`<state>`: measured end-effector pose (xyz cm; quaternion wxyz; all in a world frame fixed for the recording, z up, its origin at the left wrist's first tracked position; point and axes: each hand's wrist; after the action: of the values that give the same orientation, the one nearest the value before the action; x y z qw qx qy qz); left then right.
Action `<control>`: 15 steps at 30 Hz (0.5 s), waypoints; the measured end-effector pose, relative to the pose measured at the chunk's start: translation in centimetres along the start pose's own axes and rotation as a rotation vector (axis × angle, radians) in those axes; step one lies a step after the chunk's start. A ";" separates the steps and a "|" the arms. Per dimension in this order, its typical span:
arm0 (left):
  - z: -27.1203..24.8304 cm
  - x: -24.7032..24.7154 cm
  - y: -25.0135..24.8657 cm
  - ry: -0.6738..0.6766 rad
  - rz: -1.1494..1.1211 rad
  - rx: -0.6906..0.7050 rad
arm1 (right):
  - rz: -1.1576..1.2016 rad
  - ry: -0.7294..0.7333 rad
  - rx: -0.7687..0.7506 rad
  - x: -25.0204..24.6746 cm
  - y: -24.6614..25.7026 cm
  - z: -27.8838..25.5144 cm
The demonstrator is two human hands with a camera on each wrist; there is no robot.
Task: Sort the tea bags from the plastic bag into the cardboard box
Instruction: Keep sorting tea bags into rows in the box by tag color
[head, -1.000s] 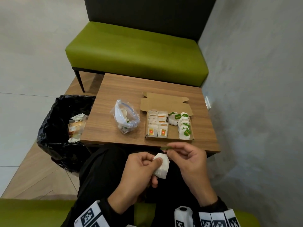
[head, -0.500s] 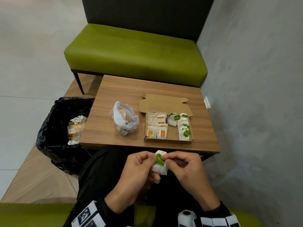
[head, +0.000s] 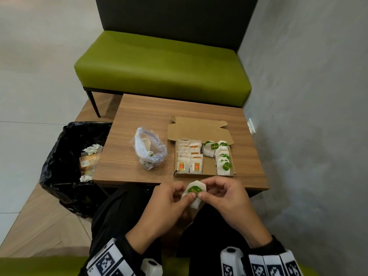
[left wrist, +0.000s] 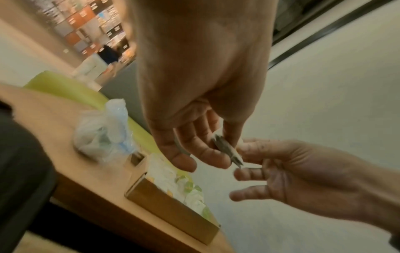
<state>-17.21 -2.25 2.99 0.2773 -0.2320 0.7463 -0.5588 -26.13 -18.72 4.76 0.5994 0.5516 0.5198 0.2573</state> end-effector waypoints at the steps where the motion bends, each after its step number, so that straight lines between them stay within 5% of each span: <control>1: 0.5 -0.2 -0.1 -0.006 0.066 0.018 | -0.069 -0.002 0.006 -0.4 0.0 0.6; 9: 4.7 0.3 -0.6 -0.035 0.249 0.115 | -0.334 0.123 -0.057 -3.7 1.3 5.1; 15: 8.2 1.2 1.0 -0.021 0.612 -0.028 | -0.600 -0.142 -0.018 -6.1 -0.3 11.2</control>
<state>-12.60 -8.55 0.05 0.4373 -0.0060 0.7862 -0.4366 -18.08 -28.57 4.85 0.6882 0.3848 0.6142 0.0341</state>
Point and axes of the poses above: each hand's wrist, its own z-axis towards the middle knuckle, its own x-axis out of the palm, y = z × x, and after that the axes turned 1 degree about -z, right-handed
